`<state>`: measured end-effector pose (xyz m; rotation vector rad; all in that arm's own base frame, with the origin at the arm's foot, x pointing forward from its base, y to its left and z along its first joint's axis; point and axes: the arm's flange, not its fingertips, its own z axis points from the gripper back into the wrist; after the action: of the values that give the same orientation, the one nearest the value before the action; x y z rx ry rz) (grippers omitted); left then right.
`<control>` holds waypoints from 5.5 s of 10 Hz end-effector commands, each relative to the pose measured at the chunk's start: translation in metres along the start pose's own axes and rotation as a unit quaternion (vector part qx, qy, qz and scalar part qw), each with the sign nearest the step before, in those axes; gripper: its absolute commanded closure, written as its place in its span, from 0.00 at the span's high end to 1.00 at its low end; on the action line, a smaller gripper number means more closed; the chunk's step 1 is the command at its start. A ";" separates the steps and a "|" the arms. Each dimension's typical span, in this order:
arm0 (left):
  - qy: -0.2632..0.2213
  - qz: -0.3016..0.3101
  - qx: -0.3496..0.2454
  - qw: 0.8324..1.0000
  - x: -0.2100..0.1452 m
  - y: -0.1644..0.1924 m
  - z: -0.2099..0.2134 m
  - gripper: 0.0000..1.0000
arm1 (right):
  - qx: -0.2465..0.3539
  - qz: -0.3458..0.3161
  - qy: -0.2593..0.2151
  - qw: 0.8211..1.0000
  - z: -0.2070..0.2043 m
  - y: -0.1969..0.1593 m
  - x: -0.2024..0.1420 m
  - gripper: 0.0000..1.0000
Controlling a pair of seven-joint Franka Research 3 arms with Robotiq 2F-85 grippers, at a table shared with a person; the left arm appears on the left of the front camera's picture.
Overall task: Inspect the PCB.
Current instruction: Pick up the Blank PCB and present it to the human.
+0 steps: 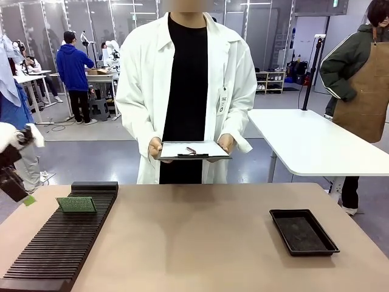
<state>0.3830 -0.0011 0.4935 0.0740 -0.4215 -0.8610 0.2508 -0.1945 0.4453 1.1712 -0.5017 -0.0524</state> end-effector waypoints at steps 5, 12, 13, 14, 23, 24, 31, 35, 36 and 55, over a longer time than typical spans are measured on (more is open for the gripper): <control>0.018 -0.021 0.007 1.000 0.008 -0.001 -0.016 1.00 | 0.007 0.009 -0.003 1.000 0.001 0.000 0.000 1.00; 0.032 -0.289 -0.002 0.957 0.021 0.033 -0.045 1.00 | 0.007 0.009 -0.003 1.000 0.001 0.000 0.000 1.00; 0.032 -0.330 0.017 0.943 0.026 0.038 -0.057 1.00 | 0.007 0.009 -0.003 1.000 0.001 0.000 0.000 1.00; 0.022 -0.351 0.026 0.936 0.034 0.044 -0.070 1.00 | 0.007 0.009 -0.003 1.000 0.001 0.000 0.000 1.00; 0.051 -0.347 0.017 0.936 0.063 0.095 -0.154 1.00 | 0.007 0.009 -0.003 1.000 0.001 0.000 0.000 1.00; 0.053 -0.344 0.011 0.938 0.063 0.097 -0.162 1.00 | 0.007 0.009 -0.003 1.000 0.001 0.000 0.000 1.00; 0.059 -0.334 -0.019 0.941 0.060 0.097 -0.192 0.35 | 0.007 0.009 -0.003 1.000 0.001 0.000 0.000 1.00; 0.069 -0.338 -0.043 0.938 0.059 0.096 -0.195 0.00 | 0.007 0.009 -0.003 1.000 0.001 0.000 0.000 1.00; 0.076 -0.331 -0.039 0.940 0.060 0.096 -0.197 0.00 | 0.007 0.009 -0.003 1.000 0.001 0.000 0.000 1.00; -0.341 0.200 -0.452 0.799 0.019 0.109 -0.145 0.00 | 0.007 0.009 -0.003 1.000 0.001 0.000 0.000 1.00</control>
<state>0.5263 0.0534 0.3986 -1.1195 -0.5863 -0.6681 0.2507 -0.1944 0.4446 1.1754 -0.4983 -0.0528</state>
